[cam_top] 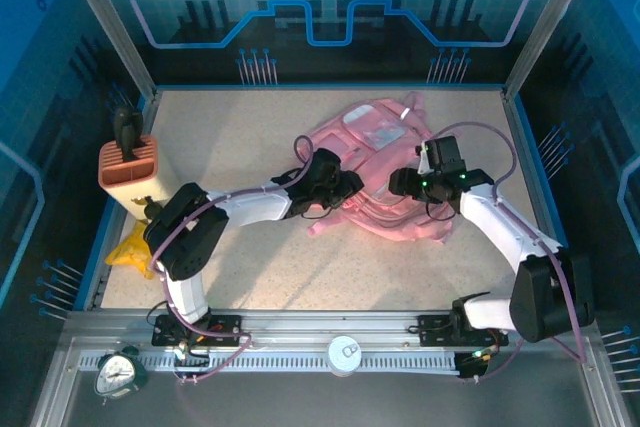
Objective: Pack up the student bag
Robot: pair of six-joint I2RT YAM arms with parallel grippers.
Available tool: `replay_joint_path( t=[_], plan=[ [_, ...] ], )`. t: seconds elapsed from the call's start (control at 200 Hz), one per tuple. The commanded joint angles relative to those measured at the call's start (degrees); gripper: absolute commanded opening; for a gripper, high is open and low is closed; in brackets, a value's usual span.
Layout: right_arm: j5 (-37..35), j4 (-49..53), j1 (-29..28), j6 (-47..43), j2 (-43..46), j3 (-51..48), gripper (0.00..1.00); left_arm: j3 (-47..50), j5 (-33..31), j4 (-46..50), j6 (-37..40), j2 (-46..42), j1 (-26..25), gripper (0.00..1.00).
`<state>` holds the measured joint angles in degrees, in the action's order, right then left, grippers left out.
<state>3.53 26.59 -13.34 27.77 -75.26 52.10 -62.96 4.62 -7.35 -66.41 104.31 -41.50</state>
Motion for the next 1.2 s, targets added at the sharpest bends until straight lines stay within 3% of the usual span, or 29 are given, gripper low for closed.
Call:
replay_joint_path(
  t=[0.0, 0.105, 0.21, 0.305, 0.52, 0.785, 1.196],
  plan=[
    [-2.5, 3.7, 0.3, -1.1, 1.9, 0.9, 0.69, -0.2, 1.7, -3.3, -1.4, -1.4, -0.5, 0.45],
    [-7.2, 7.6, -3.1, 2.2, 5.1, -1.0, 0.72, 1.5, 1.3, -1.5, 1.3, -4.1, 1.6, 0.5],
    [-12.4, 9.0, -11.5, 7.3, 6.8, -3.0, 0.76, 0.0, 2.8, 3.2, 4.2, -4.0, 4.2, 0.5],
    [-15.8, 7.7, -18.2, 13.2, 6.7, -3.2, 0.75, 1.9, 3.1, 1.4, 4.0, -4.4, 6.0, 0.49],
    [-21.7, 4.4, -28.5, 23.3, -2.6, 1.5, 0.64, 7.4, 2.7, -1.4, 3.2, -6.9, 6.6, 0.48],
    [-25.6, 1.2, -30.1, 30.1, -10.4, 4.4, 0.51, 10.0, 1.5, -1.7, 3.4, -8.5, 6.2, 0.48],
    [-30.6, -2.4, -29.8, 32.3, -18.1, 5.6, 0.33, 7.9, 0.9, -2.4, 2.0, -5.1, 3.2, 0.48]
  ],
)
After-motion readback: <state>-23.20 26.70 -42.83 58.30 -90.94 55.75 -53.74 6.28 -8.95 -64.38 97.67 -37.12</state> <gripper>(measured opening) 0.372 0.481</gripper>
